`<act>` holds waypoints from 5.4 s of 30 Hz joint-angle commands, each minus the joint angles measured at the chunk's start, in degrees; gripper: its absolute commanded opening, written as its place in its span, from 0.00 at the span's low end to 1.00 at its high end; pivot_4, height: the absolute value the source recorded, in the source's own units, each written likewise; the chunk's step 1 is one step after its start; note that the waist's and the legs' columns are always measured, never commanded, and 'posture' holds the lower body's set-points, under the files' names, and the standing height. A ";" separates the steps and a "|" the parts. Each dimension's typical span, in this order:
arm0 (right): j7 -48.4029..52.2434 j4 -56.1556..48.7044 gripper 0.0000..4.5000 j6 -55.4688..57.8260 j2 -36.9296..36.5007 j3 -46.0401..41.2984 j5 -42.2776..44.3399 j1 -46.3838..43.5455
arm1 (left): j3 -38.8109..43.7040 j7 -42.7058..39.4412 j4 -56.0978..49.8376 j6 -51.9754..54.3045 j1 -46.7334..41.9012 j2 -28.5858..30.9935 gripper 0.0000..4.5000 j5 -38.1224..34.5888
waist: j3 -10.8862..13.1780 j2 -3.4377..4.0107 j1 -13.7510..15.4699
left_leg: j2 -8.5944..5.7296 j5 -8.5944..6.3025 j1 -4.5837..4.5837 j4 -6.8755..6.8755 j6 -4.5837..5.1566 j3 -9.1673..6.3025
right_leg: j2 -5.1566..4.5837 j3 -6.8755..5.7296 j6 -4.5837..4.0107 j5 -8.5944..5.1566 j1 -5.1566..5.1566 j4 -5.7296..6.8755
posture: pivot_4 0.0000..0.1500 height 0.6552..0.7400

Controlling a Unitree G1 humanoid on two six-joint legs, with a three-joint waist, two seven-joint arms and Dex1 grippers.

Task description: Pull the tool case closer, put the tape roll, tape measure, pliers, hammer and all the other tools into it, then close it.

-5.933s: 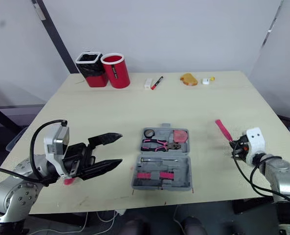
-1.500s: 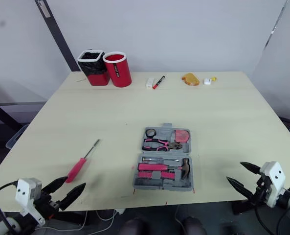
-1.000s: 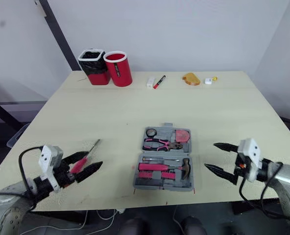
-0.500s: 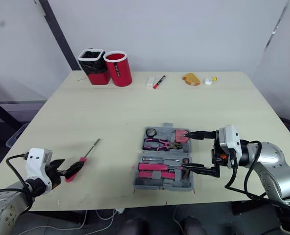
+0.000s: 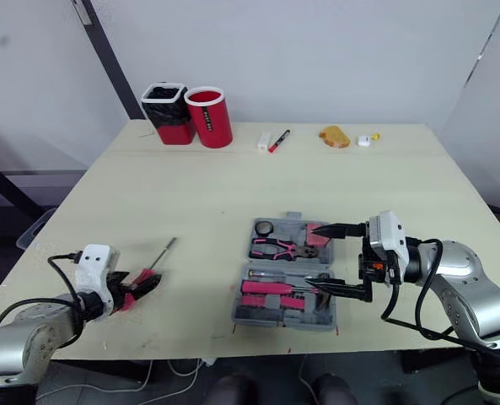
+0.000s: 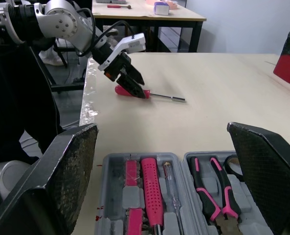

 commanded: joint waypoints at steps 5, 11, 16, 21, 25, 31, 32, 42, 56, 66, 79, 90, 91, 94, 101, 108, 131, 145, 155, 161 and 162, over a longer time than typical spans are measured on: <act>-0.80 -2.07 1.00 0.10 -0.09 -0.85 0.52 0.19 | -1.33 -0.61 3.92 -0.94 -2.60 0.46 0.24 2.89 | 0.00 0.00 -0.01 | -0.02 0.00 0.00 0.00 0.00 0.02 | 0.00 0.01 0.00 0.00 0.00 0.01 | 1.00 1.00; -0.90 -2.29 1.00 0.06 -0.26 -0.94 0.43 0.94 | -0.50 -1.61 4.55 -2.21 -1.81 0.32 0.13 3.63 | 0.00 0.00 0.00 | -0.01 0.00 0.01 0.00 0.00 0.01 | -0.01 0.01 0.00 0.00 0.01 0.01 | 1.00 1.00; -0.69 -2.11 1.00 -0.09 -0.52 -1.32 0.33 1.44 | 2.36 -5.34 2.08 -6.66 0.10 -0.64 0.13 1.15 | 0.00 0.00 -0.10 | 0.03 0.00 0.01 0.00 0.00 0.02 | -0.02 0.02 0.00 0.00 0.00 0.01 | 1.00 1.00; -0.40 -2.02 1.00 -0.10 -1.10 -2.35 0.67 1.93 | 5.34 -15.53 -2.50 -9.24 2.49 2.67 0.13 -3.90 | 0.01 -0.02 0.15 | 0.05 0.00 -0.02 0.00 0.00 0.01 | -0.11 -0.01 -0.01 0.00 -0.02 0.00 | 1.00 1.00; 0.06 -1.92 1.00 -0.44 -1.85 -3.38 0.81 2.69 | 5.21 -26.82 -4.84 -7.73 1.13 8.10 0.13 -10.14 | 0.03 0.02 0.15 | 0.02 0.00 -0.03 0.01 -0.01 -0.01 | -0.20 -0.06 -0.02 -0.01 -0.01 0.00 | 1.00 1.00; 0.26 -4.39 1.00 -0.63 -4.96 -8.83 1.10 9.44 | -8.88 -41.19 -8.44 -10.92 -10.70 18.98 0.13 -7.34 | 0.10 0.11 0.61 | -0.10 0.00 -0.13 0.01 0.00 -0.02 | -0.21 -0.17 0.00 -0.01 0.00 -0.12 | 1.00 1.00; 0.42 -4.88 1.00 -0.62 -5.63 -10.09 1.30 10.96 | -11.55 -41.85 -9.18 -10.85 -13.68 19.20 0.13 -6.71 | 0.10 0.11 0.37 | -0.13 0.00 -0.13 0.00 0.00 0.05 | -0.20 -0.11 0.00 -0.01 0.03 -0.16 | 1.00 1.00; 3.35 -7.05 1.00 -1.13 -10.73 -22.45 1.56 24.59 | -33.04 -49.58 -15.95 -4.42 -28.70 22.45 0.13 0.35 | 0.11 0.09 0.10 | 0.02 0.00 -0.08 -0.02 0.02 0.24 | 0.59 0.19 0.06 -0.05 0.04 -0.18 | 1.00 1.00; 0.23 -13.33 1.00 1.21 -8.86 -27.75 4.08 32.19 | -24.81 -40.21 -14.29 -7.12 -19.87 13.07 0.13 -1.18 | 0.11 0.07 -0.18 | -0.01 0.01 0.00 0.15 0.02 0.16 | 0.82 0.64 0.24 -0.16 0.13 0.03 | 1.00 1.00; -3.09 -9.33 1.00 0.47 -6.06 -18.37 1.87 24.33 | -15.44 -29.83 -11.47 -8.04 -13.00 6.22 0.50 -2.59 | 0.11 0.02 0.15 | -0.02 0.01 -0.01 0.18 0.02 0.17 | 0.79 0.67 0.05 -0.04 0.14 0.01 | 1.00 1.00; -5.69 -4.49 1.00 -2.61 -1.04 -10.45 -2.57 17.19 | -12.52 -21.90 -10.34 -9.69 -10.53 -0.76 0.99 -2.79 | 0.09 0.02 0.10 | -0.03 0.01 0.01 0.18 0.01 0.19 | 0.80 0.67 0.02 -0.02 0.14 0.07 | 1.00 1.00; -1.00 -5.14 1.00 -2.96 -4.21 -8.99 -2.72 16.96 | -11.65 -28.52 -3.12 -13.12 -4.87 9.17 0.99 0.80 | 0.10 0.03 0.05 | 0.00 0.01 0.03 0.18 0.01 0.21 | 0.79 0.66 0.02 -0.02 0.13 0.08 | 1.00 1.00; -0.64 -5.38 1.00 -2.88 -4.49 -8.82 -2.69 16.84 | -12.57 -28.73 -2.37 -12.83 -5.14 9.93 0.99 1.45 | 0.10 0.04 0.05 | 0.00 0.01 0.04 0.17 0.01 0.23 | 0.79 0.66 0.01 -0.02 0.13 0.07 | 1.00 1.00; -0.86 -7.21 1.00 -2.16 -4.80 -8.21 -2.26 16.16 | -16.11 -29.12 -1.02 -12.15 -6.86 10.74 0.99 3.69 | 0.10 0.04 0.22 | 0.00 0.01 0.03 0.17 0.01 0.23 | 0.78 0.65 0.02 -0.02 0.13 0.06 | 1.00 1.00; -1.87 -9.24 1.00 -1.61 -4.88 -7.54 -2.62 15.90 | -20.79 -26.48 0.64 -9.03 -10.58 8.67 0.99 6.79 | 0.09 0.02 0.12 | -0.02 0.01 0.01 0.18 0.01 0.23 | 0.75 0.64 0.02 -0.02 0.13 0.07 | 1.00 1.00; -2.80 -10.07 1.00 -1.53 -5.27 -8.27 -2.65 17.34 | -22.52 -18.15 -5.53 -2.23 -9.62 4.78 0.99 9.18 | 0.08 0.01 0.10 | -0.02 0.01 0.00 0.18 0.01 0.22 | 0.75 0.66 0.03 -0.02 0.13 0.07 | 1.00 1.00; -4.21 -10.55 1.00 -0.44 -5.68 -7.99 -2.22 16.98 | -23.51 -11.11 -3.21 -2.16 -6.54 0.01 0.45 12.93 | 0.04 0.05 0.10 | -0.03 0.01 0.05 0.18 0.01 0.20 | 0.75 0.68 0.02 -0.02 0.14 0.11 | 1.00 1.00; -4.54 -9.80 1.00 -1.25 -4.92 -7.78 -2.13 17.25 | -18.34 -22.19 -3.73 -9.75 -6.99 4.60 0.14 8.40 | 0.01 0.10 0.06 | -0.02 0.01 0.07 0.17 0.01 0.21 | 0.73 0.69 0.02 -0.02 0.13 0.11 | 1.00 1.00; -4.23 -9.90 1.00 -1.55 -5.18 -9.13 -2.09 18.80 | -18.10 -41.31 -10.51 -7.51 -10.44 15.09 0.14 -2.04 | 0.03 0.07 0.11 | -0.02 0.01 0.01 0.17 0.01 0.25 | 0.72 0.64 0.02 -0.02 0.12 0.07 | 1.00 1.00; -4.09 -11.23 1.00 -1.44 -5.91 -12.19 -1.50 22.57 | -21.91 -45.11 -14.33 -6.21 -15.54 17.92 0.14 -2.71 | 0.04 0.08 0.13 | -0.04 0.01 0.01 0.18 0.01 0.25 | 0.74 0.64 0.03 -0.03 0.13 0.08 | 1.00 1.00; -4.01 -11.43 1.00 -1.38 -6.06 -12.94 -1.39 23.42 | -22.98 -44.99 -15.20 -6.10 -16.51 18.01 0.14 -2.16 | 0.03 0.07 0.11 | -0.04 0.01 0.01 0.18 0.01 0.27 | 0.74 0.66 0.03 -0.03 0.13 0.08 | 1.00 1.00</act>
